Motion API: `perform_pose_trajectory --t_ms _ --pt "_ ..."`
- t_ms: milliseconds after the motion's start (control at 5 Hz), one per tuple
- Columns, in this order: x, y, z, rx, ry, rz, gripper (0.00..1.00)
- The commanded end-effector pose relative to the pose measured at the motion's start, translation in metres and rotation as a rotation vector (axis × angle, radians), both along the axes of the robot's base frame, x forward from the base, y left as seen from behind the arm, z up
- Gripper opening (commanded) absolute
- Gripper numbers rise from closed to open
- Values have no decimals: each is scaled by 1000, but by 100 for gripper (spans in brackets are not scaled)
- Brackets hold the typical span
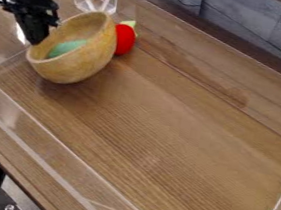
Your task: Put the green stick in the brown bowl
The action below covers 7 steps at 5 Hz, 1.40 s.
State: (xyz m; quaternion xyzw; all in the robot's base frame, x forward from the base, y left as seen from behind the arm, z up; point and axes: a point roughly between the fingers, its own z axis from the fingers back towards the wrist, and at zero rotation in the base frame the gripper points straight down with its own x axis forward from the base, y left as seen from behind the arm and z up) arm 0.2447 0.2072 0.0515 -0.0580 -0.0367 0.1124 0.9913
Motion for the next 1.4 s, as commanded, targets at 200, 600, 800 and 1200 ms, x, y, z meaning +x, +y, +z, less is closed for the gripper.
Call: perform_pose_trajectory --t_ms 200,600,800,1200 --pt "-1 7 21 37 -13 -55 100" --pt "-10 4 17 36 -2 -26 100" --pt "-15 2 15 35 2 -11 100" --pt "-23 0 13 27 -4 -31 100"
